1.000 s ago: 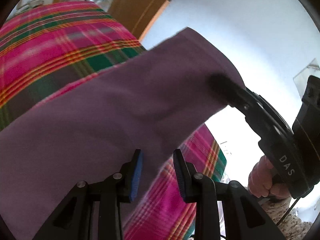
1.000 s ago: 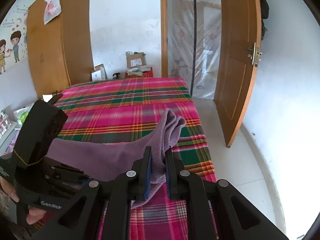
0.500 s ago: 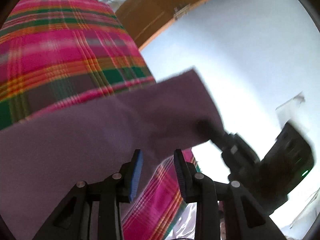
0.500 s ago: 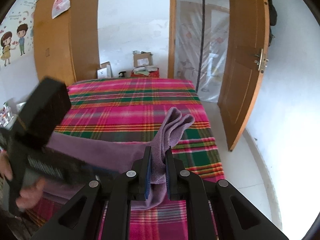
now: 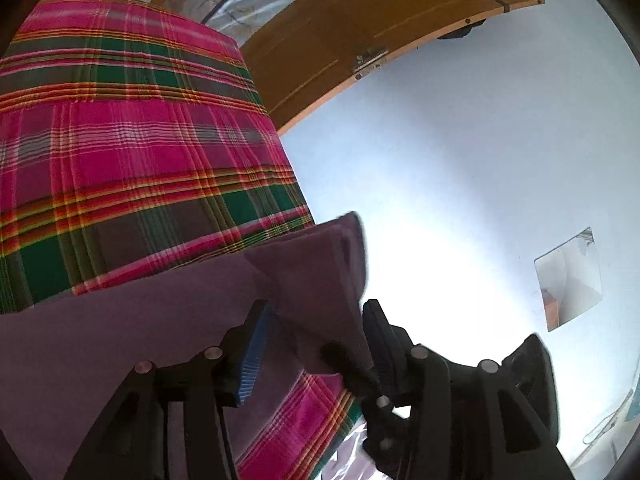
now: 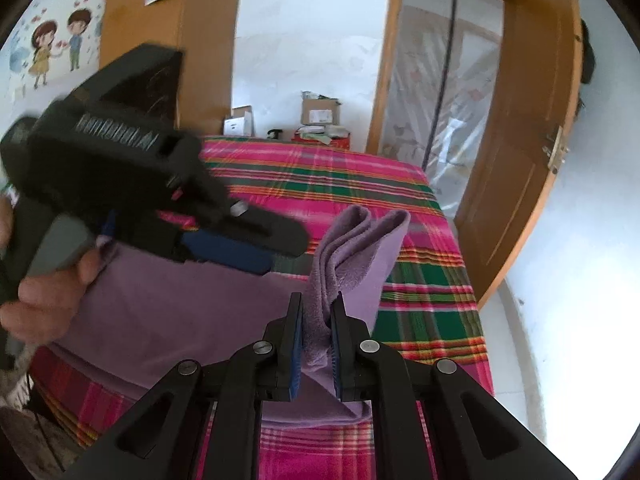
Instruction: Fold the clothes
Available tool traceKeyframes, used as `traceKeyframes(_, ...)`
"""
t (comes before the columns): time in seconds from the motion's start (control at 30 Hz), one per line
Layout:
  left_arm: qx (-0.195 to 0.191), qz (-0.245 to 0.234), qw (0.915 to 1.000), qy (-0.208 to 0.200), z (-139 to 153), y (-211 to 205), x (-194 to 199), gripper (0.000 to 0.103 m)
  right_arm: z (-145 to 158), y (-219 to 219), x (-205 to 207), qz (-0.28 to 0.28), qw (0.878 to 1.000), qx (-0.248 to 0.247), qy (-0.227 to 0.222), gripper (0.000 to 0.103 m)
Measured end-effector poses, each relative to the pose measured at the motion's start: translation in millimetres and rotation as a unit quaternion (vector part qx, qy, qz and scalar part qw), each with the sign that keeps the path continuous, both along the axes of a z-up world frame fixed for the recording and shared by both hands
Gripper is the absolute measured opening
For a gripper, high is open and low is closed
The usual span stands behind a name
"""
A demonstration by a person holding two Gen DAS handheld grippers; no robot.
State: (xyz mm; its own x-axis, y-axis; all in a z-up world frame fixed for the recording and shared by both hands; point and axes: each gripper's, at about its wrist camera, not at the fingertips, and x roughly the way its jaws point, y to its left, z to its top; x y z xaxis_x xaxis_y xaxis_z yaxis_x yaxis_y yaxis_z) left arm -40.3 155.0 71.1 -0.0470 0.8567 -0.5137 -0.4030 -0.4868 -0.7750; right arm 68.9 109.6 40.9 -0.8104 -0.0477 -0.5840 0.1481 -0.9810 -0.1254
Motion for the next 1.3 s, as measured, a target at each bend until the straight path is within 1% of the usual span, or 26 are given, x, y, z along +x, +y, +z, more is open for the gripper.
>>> traceKeyframes(0.07, -0.008, 0.000, 1.0000, -0.002, 2.8, 2.3, -0.5, 0.049, -4.0, -7.8, -1.1, 0.006, 1.000, 0.009, -0.005, 0.012)
traceKeyframes(0.17, -0.025, 0.004, 0.9997, 0.005, -8.0, 12.1, -7.3, 0.050, -7.8, -19.0, 0.3, 0.017, 1.000, 0.021, -0.008, 0.012)
traceKeyframes(0.23, -0.032, -0.002, 0.9995, -0.005, -11.2, 15.1, -10.2, 0.050, -11.1, -25.9, 0.9, 0.022, 0.999, 0.030, -0.009, 0.012)
traceKeyframes(0.3, -0.042, 0.000, 0.9990, -0.018, -15.4, 16.3, -13.3, 0.050, -14.3, -30.4, 1.5, 0.026, 0.999, 0.035, -0.011, 0.012)
traceKeyframes(0.37, -0.054, 0.003, 0.9983, -0.022, -19.1, 16.3, -15.8, 0.050, -17.7, -33.7, 2.8, 0.027, 0.999, 0.044, -0.012, 0.012)
traceKeyframes(0.5, -0.058, 0.016, 0.9973, -0.042, -35.9, 16.7, -24.4, 0.049, -21.9, -38.8, 1.8, 0.024, 0.998, 0.058, -0.009, 0.012)
traceKeyframes(0.57, -0.058, 0.019, 0.9967, -0.054, -40.8, 15.0, -26.6, 0.045, -23.9, -38.7, 1.7, 0.021, 0.998, 0.060, -0.008, 0.012)
traceKeyframes(0.6, -0.057, 0.020, 0.9964, -0.059, -43.1, 14.5, -27.4, 0.044, -25.1, -38.6, 2.2, 0.019, 0.998, 0.060, -0.008, 0.012)
traceKeyframes(0.67, -0.057, 0.019, 0.9961, -0.064, -45.8, 12.7, -27.2, 0.038, -28.0, -37.6, 3.9, 0.016, 0.998, 0.060, -0.007, 0.012)
traceKeyframes(0.77, -0.058, 0.021, 0.9955, -0.073, -48.3, 8.6, -24.0, 0.037, -31.0, -35.7, 6.5, 0.010, 0.999, 0.049, -0.004, 0.014)
traceKeyframes(0.9, -0.065, 0.028, 0.9942, -0.082, -55.1, 5.2, -23.3, 0.037, -35.4, -28.6, 11.9, -0.005, 1.000, 0.019, -0.004, 0.024)
traceKeyframes(1.03, -0.062, 0.027, 0.9935, -0.092, -59.4, 3.1, -22.0, 0.037, -45.2, -22.2, 13.1, -0.023, 1.000, 0.006, -0.017, 0.025)
traceKeyframes(1.17, -0.064, 0.025, 0.9933, -0.092, -61.1, 1.3, -19.6, 0.038, -48.7, -22.4, 14.5, -0.034, 0.999, 0.014, -0.018, 0.026)
traceKeyframes(1.23, -0.066, 0.025, 0.9928, -0.096, -64.1, 1.9, -18.8, 0.037, -49.3, -20.9, 21.9, -0.036, 0.999, 0.014, -0.010, 0.036)
traceKeyframes(1.27, -0.068, 0.025, 0.9927, -0.097, -65.4, 2.2, -17.9, 0.038, -50.3, -20.0, 24.2, -0.036, 0.999, 0.016, -0.007, 0.043)
traceKeyframes(1.3, -0.069, 0.022, 0.9926, -0.097, -66.4, 3.6, -17.1, 0.038, -51.0, -20.3, 26.6, -0.034, 0.999, 0.020, -0.005, 0.043)
